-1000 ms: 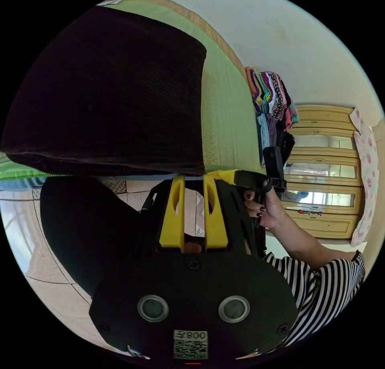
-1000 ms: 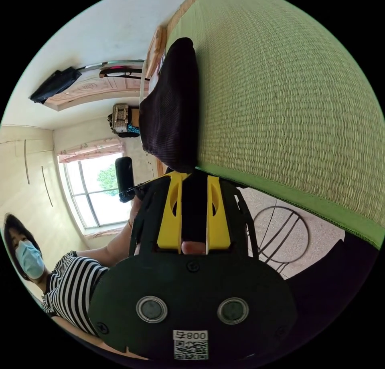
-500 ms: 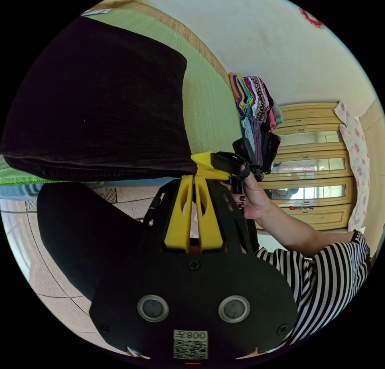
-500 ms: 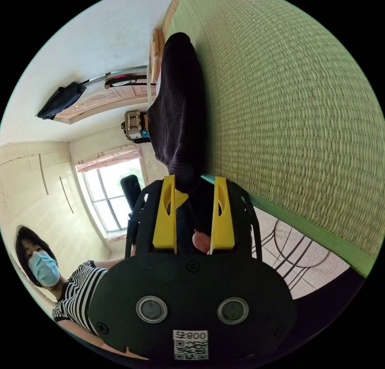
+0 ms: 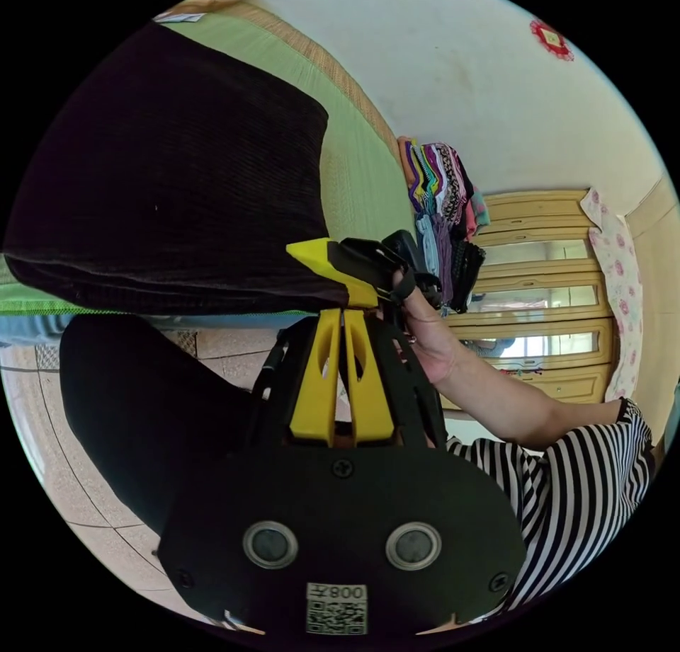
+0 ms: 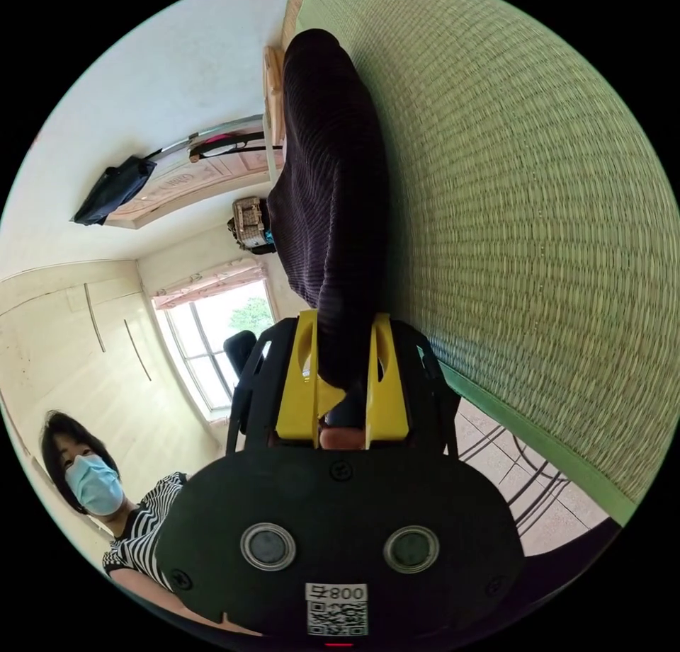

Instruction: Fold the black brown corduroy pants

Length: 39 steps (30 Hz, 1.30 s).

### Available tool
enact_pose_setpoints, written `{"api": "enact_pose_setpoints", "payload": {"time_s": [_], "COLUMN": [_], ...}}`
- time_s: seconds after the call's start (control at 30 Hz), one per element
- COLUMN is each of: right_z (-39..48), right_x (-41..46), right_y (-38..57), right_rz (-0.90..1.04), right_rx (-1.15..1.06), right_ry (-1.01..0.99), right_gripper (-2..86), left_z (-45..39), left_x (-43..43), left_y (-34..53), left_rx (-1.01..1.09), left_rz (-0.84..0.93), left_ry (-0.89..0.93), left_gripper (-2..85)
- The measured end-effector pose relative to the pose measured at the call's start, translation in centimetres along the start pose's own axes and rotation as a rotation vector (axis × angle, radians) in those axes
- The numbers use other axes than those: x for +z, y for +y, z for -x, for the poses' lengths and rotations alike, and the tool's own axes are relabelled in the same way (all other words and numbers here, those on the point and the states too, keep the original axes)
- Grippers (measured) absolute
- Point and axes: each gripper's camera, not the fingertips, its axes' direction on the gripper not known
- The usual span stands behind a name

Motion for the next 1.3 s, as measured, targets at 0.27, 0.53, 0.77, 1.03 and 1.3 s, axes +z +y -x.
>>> {"api": "enact_pose_setpoints", "payload": {"time_s": [0.27, 0.53, 0.77, 1.03, 1.3], "right_z": [3.3, 7.5, 11.0, 13.3, 15.5], "right_x": [-0.3, -0.1, 0.2, 0.6, 0.5], "right_y": [1.4, 2.6, 3.7, 5.4, 7.7], "right_rz": [-0.006, -0.001, 0.003, 0.001, 0.005], "right_rx": [-0.033, -0.079, -0.108, -0.106, -0.106], "right_ry": [-0.021, -0.05, -0.046, -0.05, -0.046], "right_gripper": [8.2, 7.8, 7.6, 7.5, 7.4], "left_z": [5.1, 12.8, 17.8, 19.4, 19.0], "left_x": [-5.5, -10.1, -11.7, -13.2, -14.6], "left_y": [3.3, 7.3, 10.0, 9.0, 5.9], "left_rx": [-0.097, -0.3, -0.446, -0.479, -0.477], "left_rz": [-0.163, -0.462, -0.721, -0.741, -0.71], "left_ry": [0.061, 0.334, 0.534, 0.506, 0.471], "left_gripper": [3.7, 10.6, 13.7, 15.1, 17.2]}}
